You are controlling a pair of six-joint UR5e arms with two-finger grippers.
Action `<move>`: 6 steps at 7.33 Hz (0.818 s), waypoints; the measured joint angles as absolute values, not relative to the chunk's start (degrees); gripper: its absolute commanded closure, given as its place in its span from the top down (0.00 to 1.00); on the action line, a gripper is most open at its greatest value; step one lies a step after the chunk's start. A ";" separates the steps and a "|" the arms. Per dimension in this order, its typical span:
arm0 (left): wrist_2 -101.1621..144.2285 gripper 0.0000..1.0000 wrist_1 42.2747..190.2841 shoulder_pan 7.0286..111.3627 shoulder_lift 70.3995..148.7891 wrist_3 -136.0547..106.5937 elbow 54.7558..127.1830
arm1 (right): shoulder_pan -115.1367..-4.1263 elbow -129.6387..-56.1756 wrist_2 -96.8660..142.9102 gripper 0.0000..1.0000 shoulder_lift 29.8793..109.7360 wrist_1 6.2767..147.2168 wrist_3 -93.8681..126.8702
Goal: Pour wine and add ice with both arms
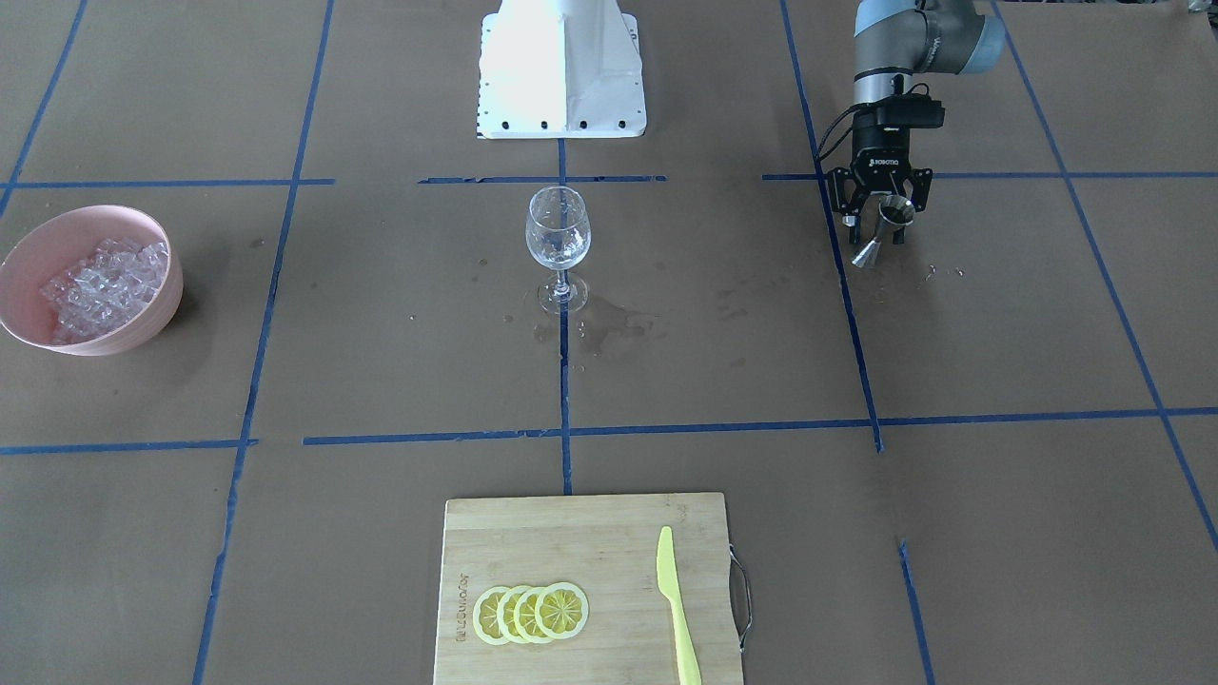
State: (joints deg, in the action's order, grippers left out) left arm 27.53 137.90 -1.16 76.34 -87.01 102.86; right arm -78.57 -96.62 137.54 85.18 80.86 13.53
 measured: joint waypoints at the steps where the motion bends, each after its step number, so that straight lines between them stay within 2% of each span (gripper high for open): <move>1: 27.52 0.46 137.90 -1.11 76.35 -87.01 102.88 | -78.57 -96.65 137.55 1.00 85.25 80.86 13.53; 3: 26.91 0.46 137.96 -1.03 76.30 -87.01 102.66 | -78.57 -96.61 137.49 1.00 85.30 80.86 13.54; 4: 26.02 0.42 137.98 -1.03 76.30 -87.01 102.58 | -78.57 -96.55 137.47 1.00 85.28 80.86 13.53; 5: 25.33 0.31 137.98 -1.04 76.29 -87.01 102.58 | -78.57 -96.50 137.46 1.00 85.27 80.86 13.56; 6: 24.93 0.11 137.99 -1.05 76.29 -87.01 102.58 | -78.57 -96.41 137.46 1.00 85.26 80.86 13.57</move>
